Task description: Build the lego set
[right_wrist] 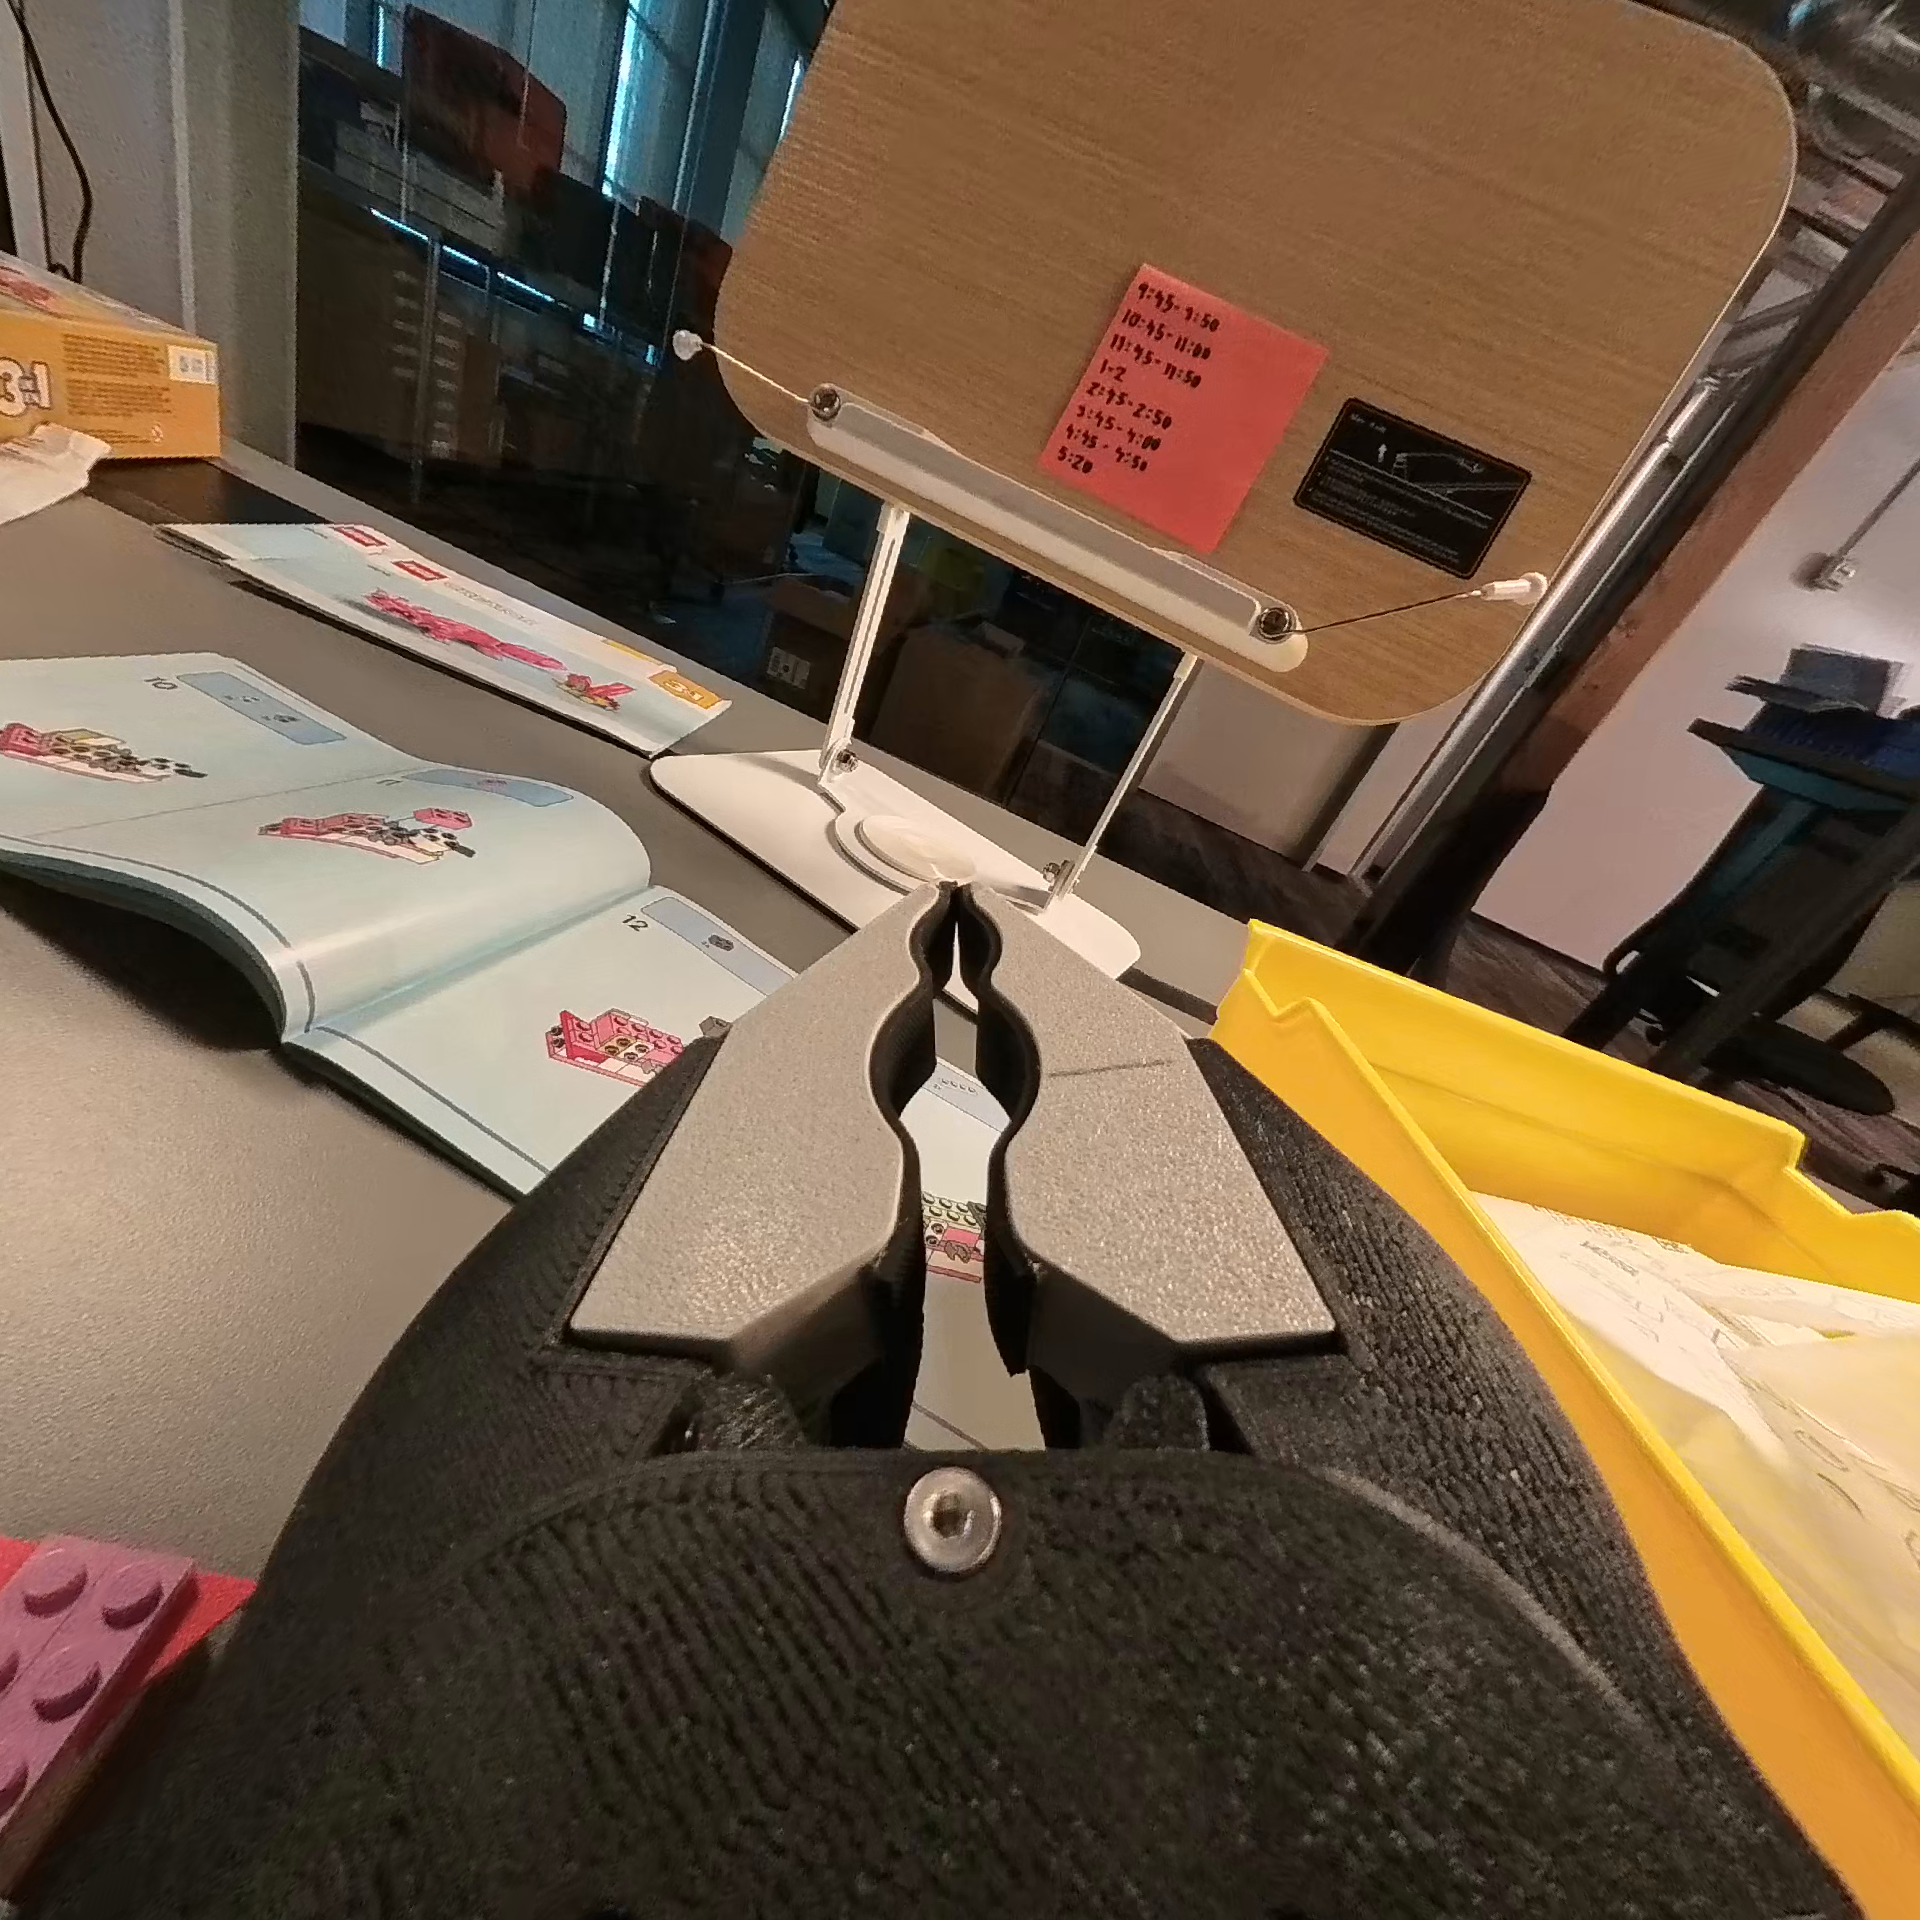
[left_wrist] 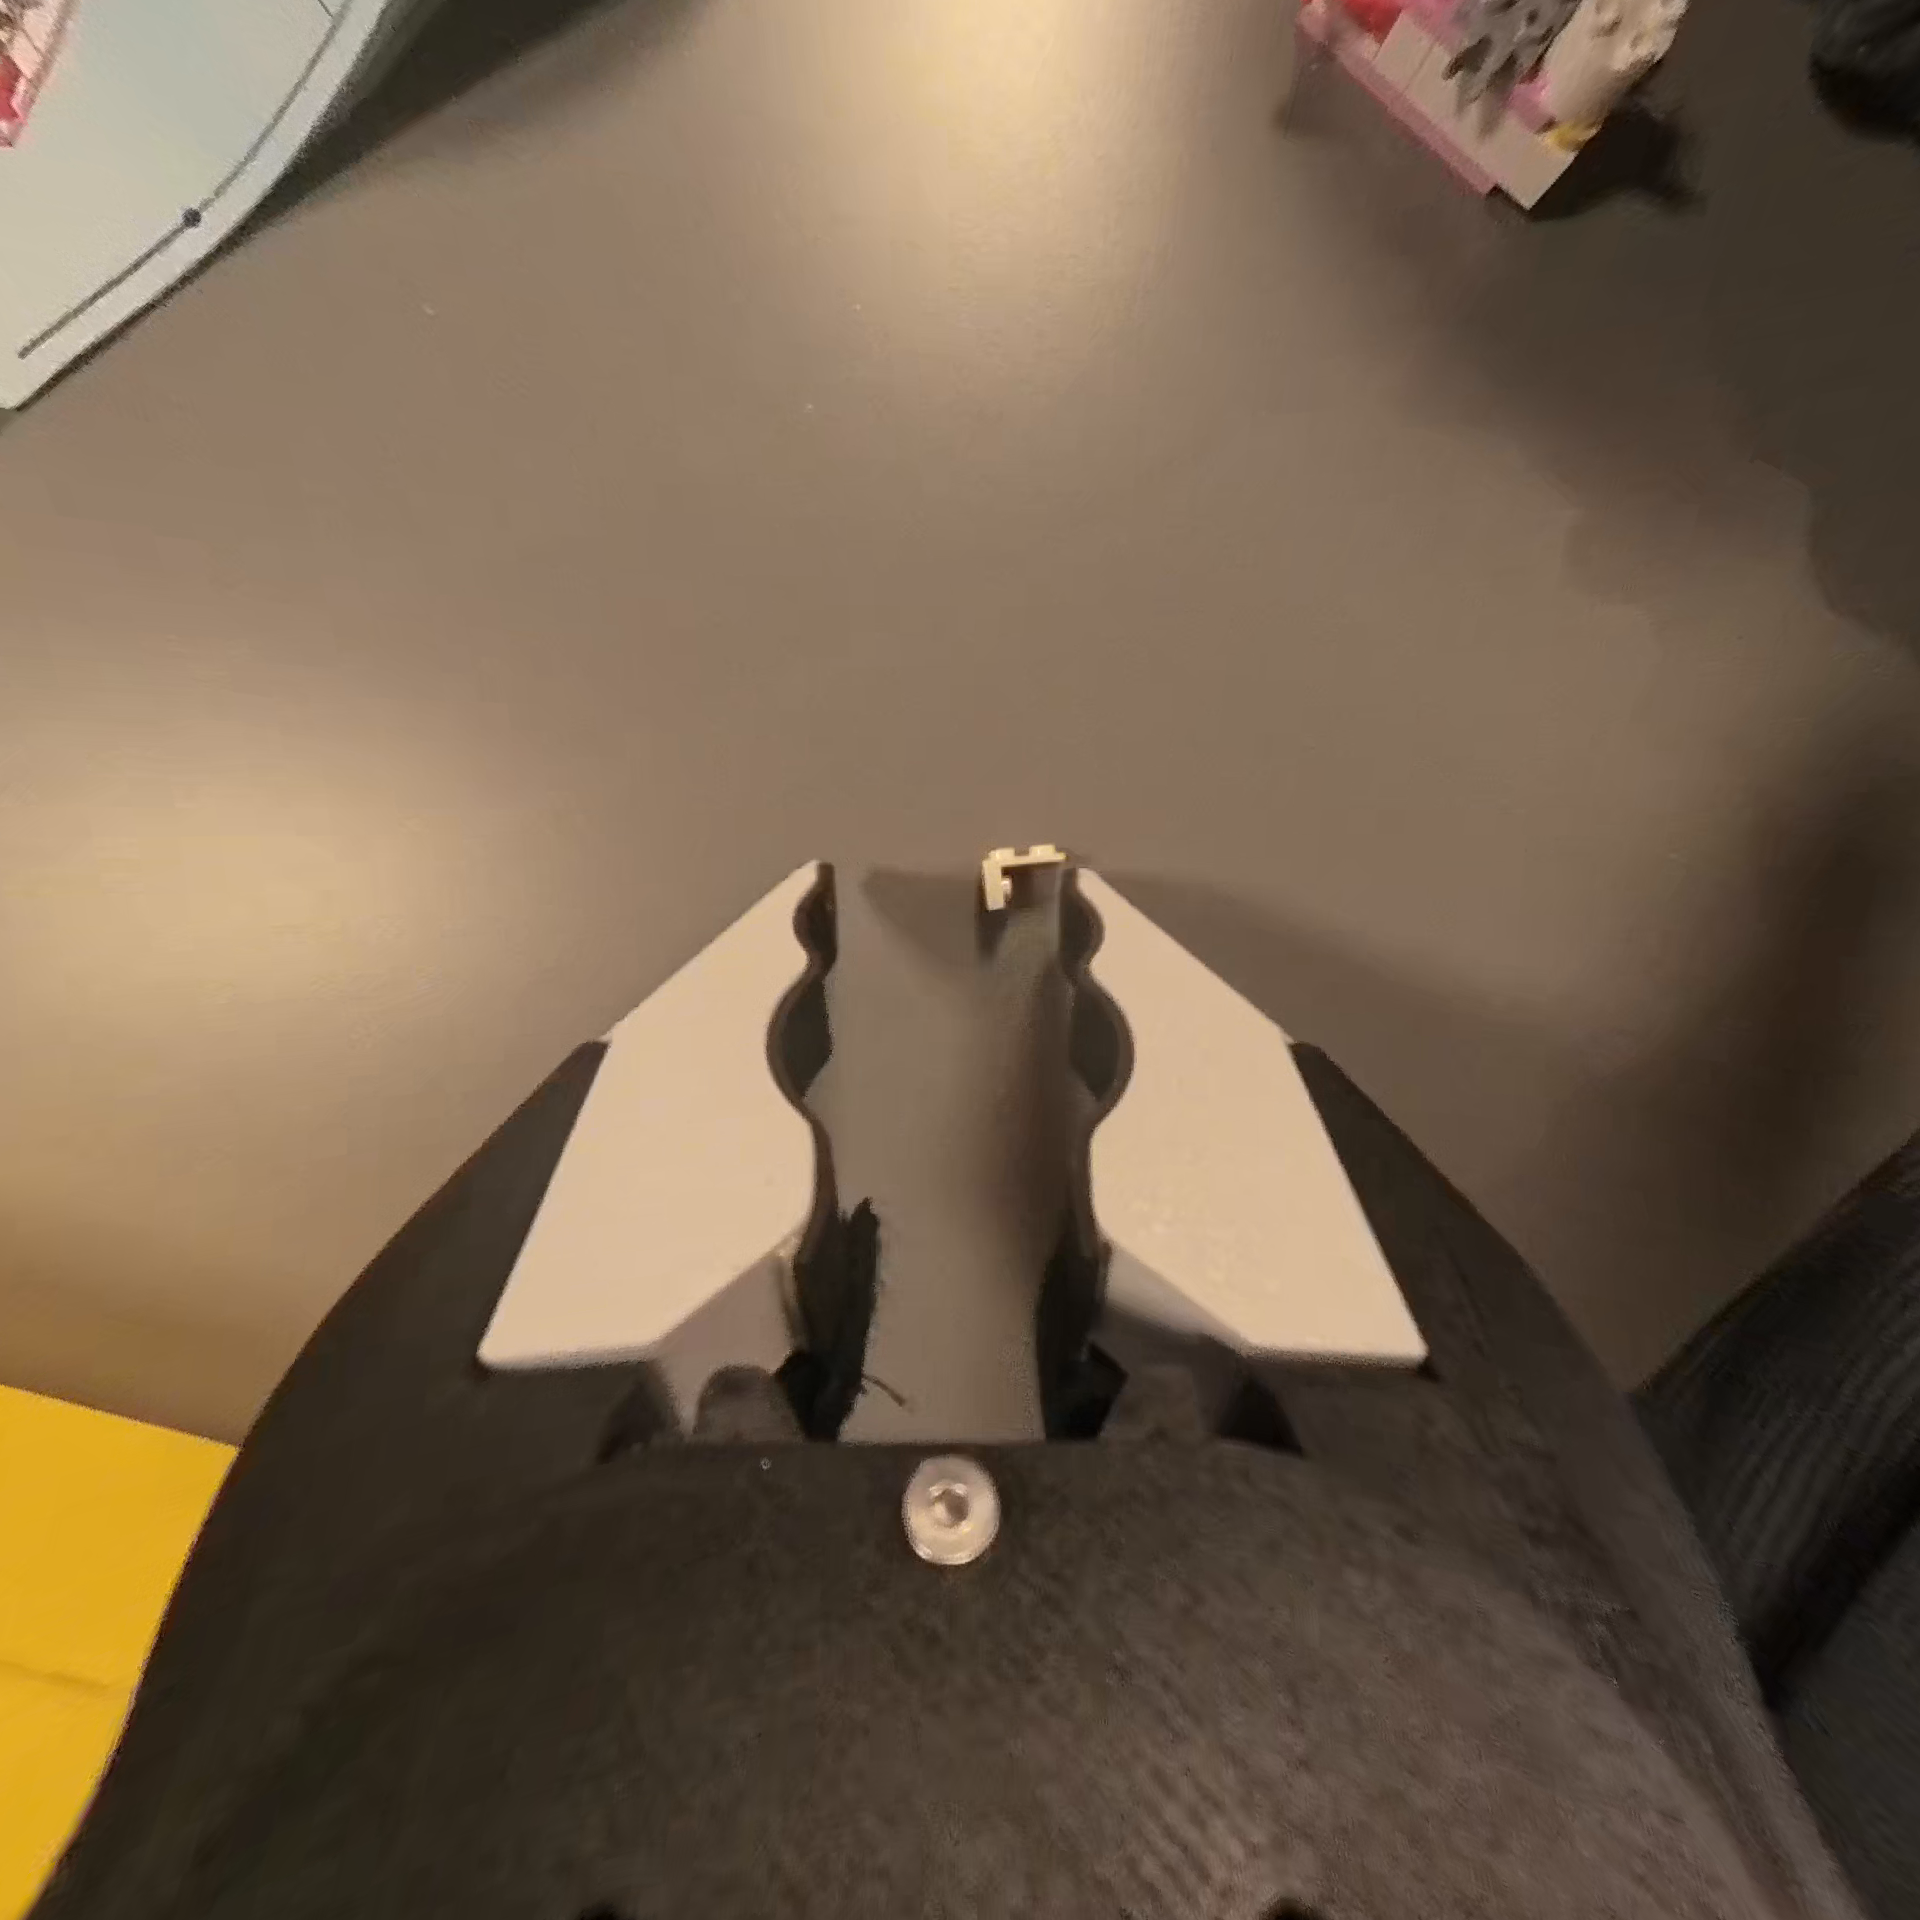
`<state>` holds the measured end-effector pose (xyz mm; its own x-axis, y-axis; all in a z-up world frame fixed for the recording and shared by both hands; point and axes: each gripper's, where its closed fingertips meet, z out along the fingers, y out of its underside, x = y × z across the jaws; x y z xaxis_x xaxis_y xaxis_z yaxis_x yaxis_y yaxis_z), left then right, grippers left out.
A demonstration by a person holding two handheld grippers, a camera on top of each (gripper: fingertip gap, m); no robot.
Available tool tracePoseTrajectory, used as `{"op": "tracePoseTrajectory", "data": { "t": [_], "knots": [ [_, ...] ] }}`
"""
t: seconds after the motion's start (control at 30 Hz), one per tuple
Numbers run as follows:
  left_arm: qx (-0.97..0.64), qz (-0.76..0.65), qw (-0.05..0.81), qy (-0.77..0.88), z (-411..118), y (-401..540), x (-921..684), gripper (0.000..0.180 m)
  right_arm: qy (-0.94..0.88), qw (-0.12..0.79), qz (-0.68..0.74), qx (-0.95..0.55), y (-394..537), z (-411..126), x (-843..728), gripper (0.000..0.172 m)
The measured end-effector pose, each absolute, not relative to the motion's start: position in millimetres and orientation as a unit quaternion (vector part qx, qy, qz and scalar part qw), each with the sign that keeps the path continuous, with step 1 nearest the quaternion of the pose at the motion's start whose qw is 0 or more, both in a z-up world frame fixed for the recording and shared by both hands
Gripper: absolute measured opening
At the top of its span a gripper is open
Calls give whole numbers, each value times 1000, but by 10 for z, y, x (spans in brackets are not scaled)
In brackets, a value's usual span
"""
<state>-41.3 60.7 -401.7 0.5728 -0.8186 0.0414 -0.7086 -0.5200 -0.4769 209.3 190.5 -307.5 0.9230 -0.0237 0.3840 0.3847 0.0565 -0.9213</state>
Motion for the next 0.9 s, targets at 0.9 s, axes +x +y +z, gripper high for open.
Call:
{"op": "tracePoseTrajectory", "data": {
  "t": [0.9],
  "knots": [
    [-916,-58,106,383,-3285,486,-3168,31,-140,710,-160,-672,1921,-3087,2090,0]
  ]
}}
